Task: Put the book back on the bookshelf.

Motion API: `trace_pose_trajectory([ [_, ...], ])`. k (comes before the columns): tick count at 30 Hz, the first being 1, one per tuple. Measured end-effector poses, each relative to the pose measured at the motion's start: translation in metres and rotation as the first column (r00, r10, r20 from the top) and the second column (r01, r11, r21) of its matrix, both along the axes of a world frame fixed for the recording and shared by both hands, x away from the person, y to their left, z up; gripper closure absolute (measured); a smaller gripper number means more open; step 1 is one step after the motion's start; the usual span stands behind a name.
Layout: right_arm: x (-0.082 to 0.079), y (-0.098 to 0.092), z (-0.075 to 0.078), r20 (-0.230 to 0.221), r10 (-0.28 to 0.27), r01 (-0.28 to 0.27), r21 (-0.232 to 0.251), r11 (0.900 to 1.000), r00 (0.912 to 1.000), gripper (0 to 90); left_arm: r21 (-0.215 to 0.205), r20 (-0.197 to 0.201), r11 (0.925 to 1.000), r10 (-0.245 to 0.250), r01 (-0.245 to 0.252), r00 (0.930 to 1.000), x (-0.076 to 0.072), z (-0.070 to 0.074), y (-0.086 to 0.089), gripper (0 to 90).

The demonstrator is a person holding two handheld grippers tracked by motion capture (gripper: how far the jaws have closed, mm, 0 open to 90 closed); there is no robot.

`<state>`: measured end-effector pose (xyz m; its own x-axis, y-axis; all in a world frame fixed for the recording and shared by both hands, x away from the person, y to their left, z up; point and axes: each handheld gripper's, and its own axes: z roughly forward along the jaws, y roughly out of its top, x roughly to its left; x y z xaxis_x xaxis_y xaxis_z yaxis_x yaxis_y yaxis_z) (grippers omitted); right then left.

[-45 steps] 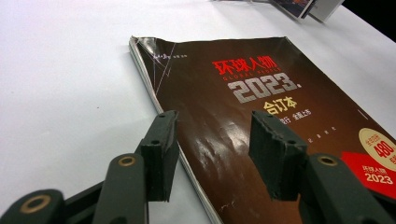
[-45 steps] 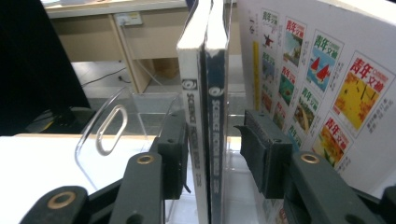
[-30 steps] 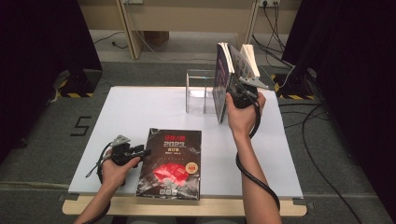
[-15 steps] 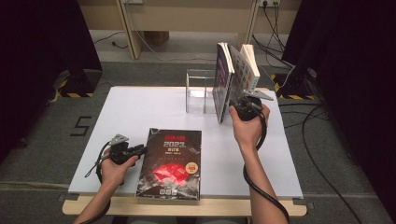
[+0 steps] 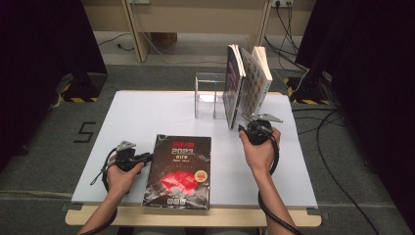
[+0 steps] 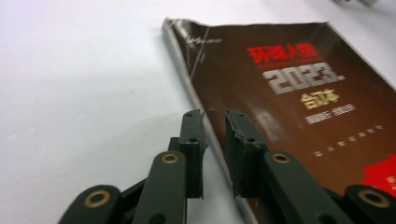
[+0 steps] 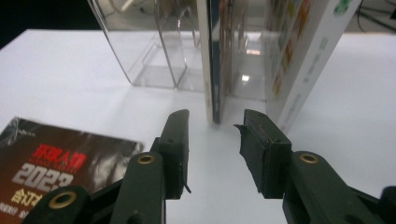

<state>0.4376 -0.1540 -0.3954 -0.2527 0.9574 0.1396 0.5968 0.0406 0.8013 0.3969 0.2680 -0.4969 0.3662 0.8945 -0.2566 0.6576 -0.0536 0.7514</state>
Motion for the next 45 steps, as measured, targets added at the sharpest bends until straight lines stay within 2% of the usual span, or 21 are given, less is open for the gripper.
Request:
trace_pose_trajectory([
  [3, -0.002, -0.002, -0.009, -0.048, 0.013, -0.012, 0.016, 1.000, 0.9988, 62.0, 0.023, -0.005, 0.9996, 0.017, -0.017, 0.9998, 0.000, 0.000, 0.001, 80.6],
  [5, -0.003, -0.004, -0.016, -0.067, 0.020, -0.019, 0.010, 1.000, 0.9976, 62.0, 0.024, -0.011, 0.9995, 0.023, -0.022, 0.9997, 0.001, -0.001, 0.002, 82.2],
  [12, -0.011, -0.011, -0.035, -0.134, 0.021, -0.019, 0.016, 1.000, 0.9908, 61.8, 0.030, -0.025, 0.9995, 0.008, -0.008, 0.9997, 0.002, -0.001, 0.000, 82.5],
  [14, -0.013, -0.013, -0.038, -0.141, 0.023, -0.021, 0.017, 1.000, 0.9897, 61.7, 0.041, -0.016, 0.9990, -0.015, 0.016, 0.9998, 0.004, -0.001, -0.001, 81.5],
  [17, -0.015, -0.013, -0.043, -0.153, 0.032, -0.031, 0.010, 0.999, 0.9877, 61.5, 0.053, -0.025, 0.9986, -0.007, 0.009, 0.9997, 0.003, 0.000, -0.003, 82.0],
  [20, -0.015, -0.013, -0.047, -0.157, 0.035, -0.036, 0.000, 0.999, 0.9870, 61.1, 0.039, -0.031, 0.9992, -0.009, 0.010, 0.9995, 0.004, -0.001, -0.003, 84.4],
  [26, -0.013, -0.010, -0.052, -0.178, 0.037, -0.036, 0.007, 0.999, 0.9834, 60.8, 0.051, -0.029, 0.9985, -0.019, 0.021, 0.9994, 0.003, 0.000, -0.007, 88.6],
  [29, -0.012, -0.009, -0.053, -0.177, 0.039, -0.039, 0.003, 0.999, 0.9835, 60.8, 0.040, -0.038, 0.9986, -0.034, 0.035, 0.9987, 0.002, 0.000, -0.011, 88.8],
  [33, -0.012, -0.007, -0.054, -0.183, 0.039, -0.040, 0.000, 0.999, 0.9824, 60.8, 0.059, -0.041, 0.9968, -0.053, 0.055, 0.9978, -0.002, 0.001, -0.020, 88.7],
  [45, -0.008, -0.002, -0.060, -0.211, 0.061, -0.061, 0.009, 0.998, 0.9755, 60.3, 0.050, -0.048, 0.9912, -0.121, 0.123, 0.9915, -0.009, 0.002, -0.038, 88.6],
])
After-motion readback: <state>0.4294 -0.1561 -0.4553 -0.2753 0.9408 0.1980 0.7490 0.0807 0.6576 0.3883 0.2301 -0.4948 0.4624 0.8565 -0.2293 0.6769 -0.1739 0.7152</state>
